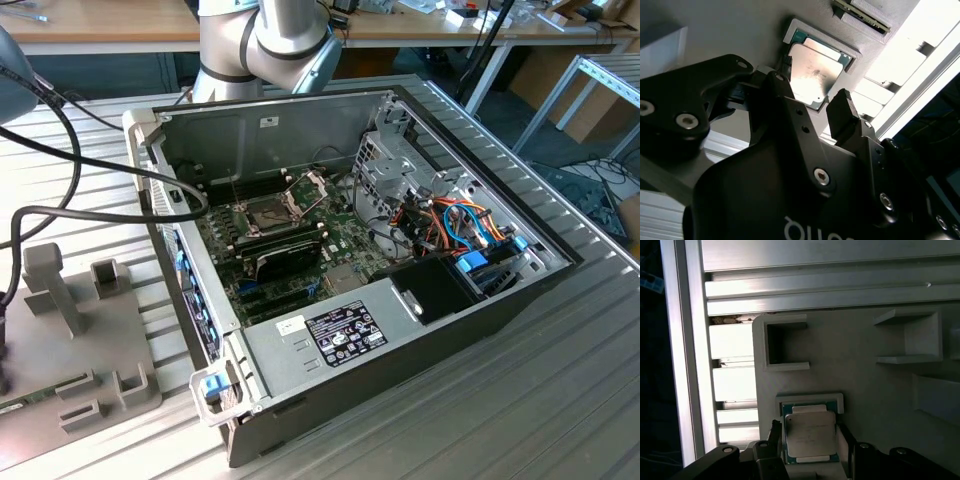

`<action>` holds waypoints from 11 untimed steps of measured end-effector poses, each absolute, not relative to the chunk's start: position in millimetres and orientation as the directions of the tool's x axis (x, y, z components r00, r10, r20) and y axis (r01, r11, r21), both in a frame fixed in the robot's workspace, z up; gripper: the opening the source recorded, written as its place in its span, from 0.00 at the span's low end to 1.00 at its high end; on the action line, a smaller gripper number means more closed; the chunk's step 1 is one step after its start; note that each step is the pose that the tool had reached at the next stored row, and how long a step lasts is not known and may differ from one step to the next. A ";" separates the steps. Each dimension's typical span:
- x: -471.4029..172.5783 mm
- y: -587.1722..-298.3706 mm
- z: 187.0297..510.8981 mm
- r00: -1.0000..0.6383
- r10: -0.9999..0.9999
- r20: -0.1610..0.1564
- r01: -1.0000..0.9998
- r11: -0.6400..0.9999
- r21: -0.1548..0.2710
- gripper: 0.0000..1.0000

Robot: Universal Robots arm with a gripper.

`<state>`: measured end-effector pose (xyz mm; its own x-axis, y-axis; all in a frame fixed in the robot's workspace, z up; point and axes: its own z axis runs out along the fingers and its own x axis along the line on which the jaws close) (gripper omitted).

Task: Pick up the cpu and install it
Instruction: 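Pick up the cpu and move it towards the insertion slot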

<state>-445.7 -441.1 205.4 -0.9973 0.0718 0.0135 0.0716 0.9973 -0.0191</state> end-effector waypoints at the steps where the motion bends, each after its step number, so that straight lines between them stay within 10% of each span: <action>1: -445.6 -441.1 205.4 -0.997 0.072 0.014 0.072 0.997 -0.019 0.56; 11: -444.4 -441.1 204.4 -1.000 0.024 0.014 0.023 1.000 -0.019 0.56</action>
